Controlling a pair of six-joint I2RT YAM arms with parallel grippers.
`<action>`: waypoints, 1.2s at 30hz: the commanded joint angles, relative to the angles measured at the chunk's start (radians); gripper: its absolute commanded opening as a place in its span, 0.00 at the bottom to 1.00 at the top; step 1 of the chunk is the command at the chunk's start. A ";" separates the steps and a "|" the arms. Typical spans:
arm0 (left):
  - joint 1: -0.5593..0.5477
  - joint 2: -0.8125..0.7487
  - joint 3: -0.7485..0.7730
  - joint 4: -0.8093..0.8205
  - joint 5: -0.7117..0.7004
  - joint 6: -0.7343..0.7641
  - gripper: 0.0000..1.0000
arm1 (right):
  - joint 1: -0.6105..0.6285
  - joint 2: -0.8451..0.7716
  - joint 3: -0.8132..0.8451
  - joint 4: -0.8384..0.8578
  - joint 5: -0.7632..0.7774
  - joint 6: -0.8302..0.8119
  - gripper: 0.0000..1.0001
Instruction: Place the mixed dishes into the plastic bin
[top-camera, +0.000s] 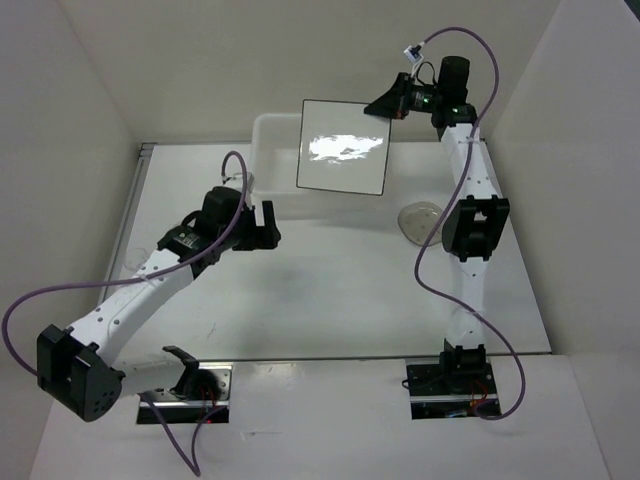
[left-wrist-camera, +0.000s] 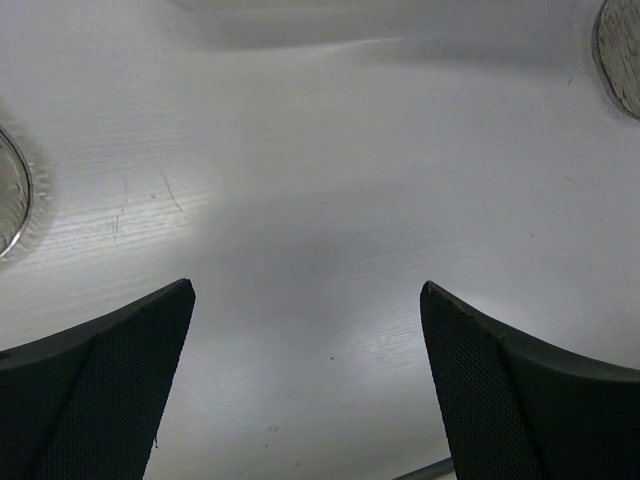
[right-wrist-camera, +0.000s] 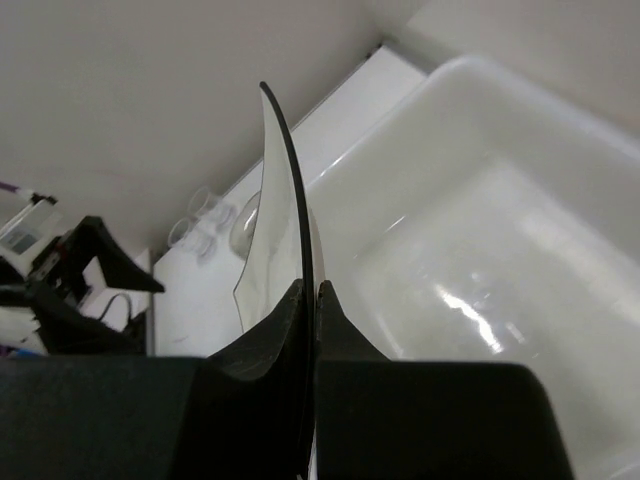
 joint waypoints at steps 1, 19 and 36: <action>0.035 0.009 0.055 0.052 -0.004 0.055 1.00 | 0.015 0.063 0.260 -0.054 0.007 0.067 0.01; 0.178 0.205 0.169 0.021 0.061 0.184 1.00 | 0.119 0.366 0.589 -0.001 0.336 -0.054 0.01; 0.204 0.276 0.213 0.049 0.056 0.216 1.00 | 0.128 0.461 0.559 -0.131 0.349 -0.145 0.01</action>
